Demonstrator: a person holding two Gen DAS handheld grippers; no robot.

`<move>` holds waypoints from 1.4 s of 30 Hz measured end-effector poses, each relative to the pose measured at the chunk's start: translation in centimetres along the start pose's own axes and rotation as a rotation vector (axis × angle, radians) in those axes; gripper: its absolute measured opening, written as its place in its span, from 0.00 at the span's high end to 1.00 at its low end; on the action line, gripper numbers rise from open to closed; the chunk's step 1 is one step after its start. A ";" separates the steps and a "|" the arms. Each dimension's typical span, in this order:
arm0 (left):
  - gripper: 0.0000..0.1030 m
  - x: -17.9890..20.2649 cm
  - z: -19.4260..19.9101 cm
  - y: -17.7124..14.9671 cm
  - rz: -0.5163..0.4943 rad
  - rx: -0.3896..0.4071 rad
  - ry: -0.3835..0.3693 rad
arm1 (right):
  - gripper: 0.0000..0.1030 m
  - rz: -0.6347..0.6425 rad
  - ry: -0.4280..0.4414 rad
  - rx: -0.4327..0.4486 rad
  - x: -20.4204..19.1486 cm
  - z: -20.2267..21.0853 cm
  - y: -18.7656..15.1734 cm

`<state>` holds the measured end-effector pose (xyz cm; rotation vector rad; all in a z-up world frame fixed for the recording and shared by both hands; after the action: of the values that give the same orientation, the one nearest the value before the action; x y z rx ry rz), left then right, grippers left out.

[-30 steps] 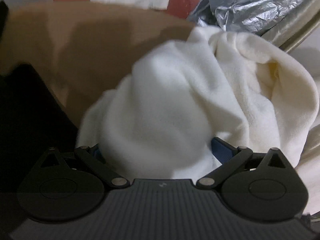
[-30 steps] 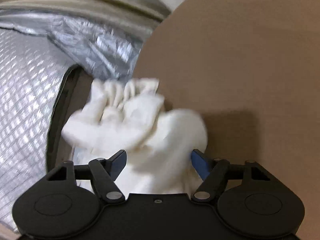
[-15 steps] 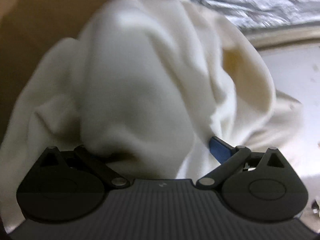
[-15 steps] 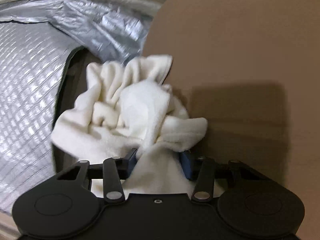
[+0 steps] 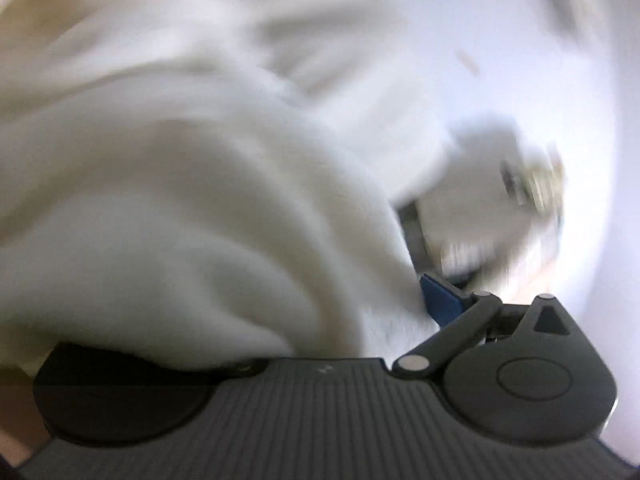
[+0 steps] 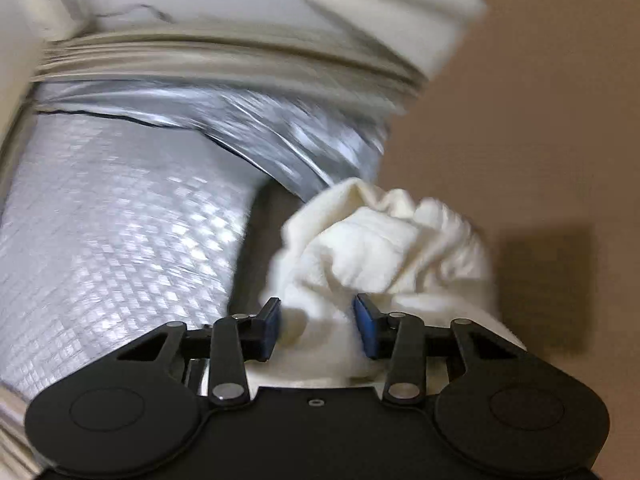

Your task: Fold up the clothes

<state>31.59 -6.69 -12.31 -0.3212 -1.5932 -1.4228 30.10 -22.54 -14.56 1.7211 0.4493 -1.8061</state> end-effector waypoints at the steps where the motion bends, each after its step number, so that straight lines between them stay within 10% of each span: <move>1: 0.03 2.8 -1.1 -0.6 -0.096 -0.015 -0.029 | 0.62 0.059 -0.005 0.037 -1.6 2.8 0.2; 5: 0.03 7.7 -5.7 -5.5 -0.099 -0.233 -0.059 | 0.65 0.214 -0.048 0.176 -4.7 14.3 -0.3; 9: 0.06 4.5 -7.7 -15.6 -0.083 -0.665 0.369 | 0.63 0.369 -0.401 0.258 -1.7 23.9 -3.5; 12: 0.07 2.3 -6.6 -19.6 -0.138 -0.751 0.528 | 0.63 0.373 -0.631 0.251 3.2 28.9 -5.2; 21: 0.04 4.8 -4.7 -12.7 -0.424 -0.336 0.747 | 0.47 0.221 -0.570 0.326 5.8 32.3 -4.5; 27: 0.04 7.2 -2.2 -15.3 -0.642 -0.413 0.767 | 0.36 0.212 -0.596 0.244 7.3 29.6 -5.6; 31: 0.04 7.5 -2.2 -15.4 -0.599 -0.435 0.707 | 0.35 0.154 -0.616 0.163 8.4 28.5 -7.3; 37: 0.07 4.6 -1.0 -14.7 -0.688 -0.493 1.020 | 0.34 0.035 -0.336 0.067 7.7 27.8 -9.5; 42: 0.17 3.0 0.9 -12.5 -0.542 -0.446 0.995 | 0.27 0.196 -0.532 0.171 8.3 25.9 -8.7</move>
<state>20.61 -10.64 -17.76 0.5541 -0.5407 -1.9081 4.60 -33.47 -21.38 1.2563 -0.0942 -2.0956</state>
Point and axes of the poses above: each gripper's, at about its wrist camera, not at the fingertips, and z roughly against the way its jaws point, x to its right, y to its top, the point moved 5 cm from there along -z, roughly the way its jaws point, and after that the axes turned 9 degrees about -z, right-handed, at the moved point
